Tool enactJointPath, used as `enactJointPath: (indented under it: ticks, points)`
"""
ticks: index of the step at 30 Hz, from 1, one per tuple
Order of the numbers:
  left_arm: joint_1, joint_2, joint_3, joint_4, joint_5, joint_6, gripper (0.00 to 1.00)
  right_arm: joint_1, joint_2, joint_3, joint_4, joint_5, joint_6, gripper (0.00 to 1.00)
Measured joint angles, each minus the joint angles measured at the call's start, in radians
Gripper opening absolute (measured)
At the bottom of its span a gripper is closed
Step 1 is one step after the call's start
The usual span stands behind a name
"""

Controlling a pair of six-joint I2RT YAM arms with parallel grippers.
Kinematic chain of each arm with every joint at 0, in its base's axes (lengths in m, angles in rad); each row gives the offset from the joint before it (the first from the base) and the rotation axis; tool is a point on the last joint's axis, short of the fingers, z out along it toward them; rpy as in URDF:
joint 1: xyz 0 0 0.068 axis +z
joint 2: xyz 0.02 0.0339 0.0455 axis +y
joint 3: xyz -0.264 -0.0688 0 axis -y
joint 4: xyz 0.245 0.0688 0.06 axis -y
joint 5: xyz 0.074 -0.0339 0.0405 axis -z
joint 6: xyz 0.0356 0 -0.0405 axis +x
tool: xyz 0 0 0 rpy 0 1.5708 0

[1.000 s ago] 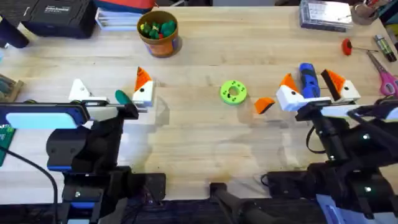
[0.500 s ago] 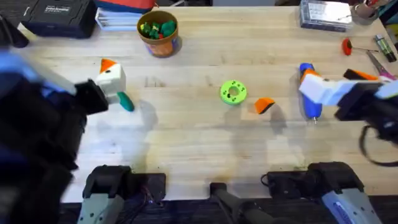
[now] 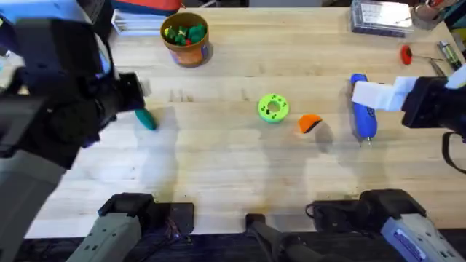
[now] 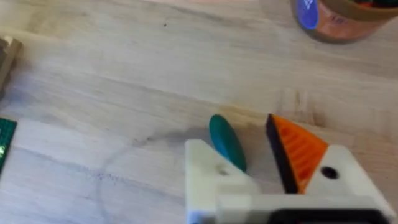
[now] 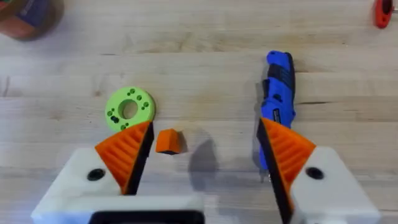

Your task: Pick up the gripper from the table and insert it into the empty holder that is missing its gripper. Then pick up a screw, insert it into the mounting hole, and use the screwdriver to tighten it. Finally, clean up the table by picking up the vegetable and placing it into the bucket.

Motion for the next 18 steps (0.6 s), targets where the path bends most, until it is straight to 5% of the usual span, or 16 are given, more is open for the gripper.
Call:
enactJointPath:
  ticks: [2,3,4,9,14,18]
  points:
    - [0.0,-0.004,0.037,0.008,0.013,0.027,0.046,0.0,0.0,0.0,-0.001,0.0,-0.007,0.993]
    - [0.0,-0.009,0.053,0.01,0.035,0.047,0.071,0.0,0.0,0.0,-0.001,0.0,-0.008,0.993]
    - [-0.001,-0.013,0.064,0.014,0.061,0.069,0.163,0.0,0.0,0.0,-0.001,0.0,-0.011,0.993]
    - [-0.058,-0.033,0.078,0.151,0.349,0.171,0.931,0.0,0.0,0.0,-0.001,0.0,-0.017,0.994]
    - [-0.136,-0.032,0.08,0.36,0.584,0.214,0.985,0.0,0.0,0.0,-0.001,0.0,-0.019,0.994]
    - [-0.147,-0.033,0.089,0.302,0.653,0.228,0.985,0.0,0.0,0.0,-0.002,0.0,-0.019,0.994]
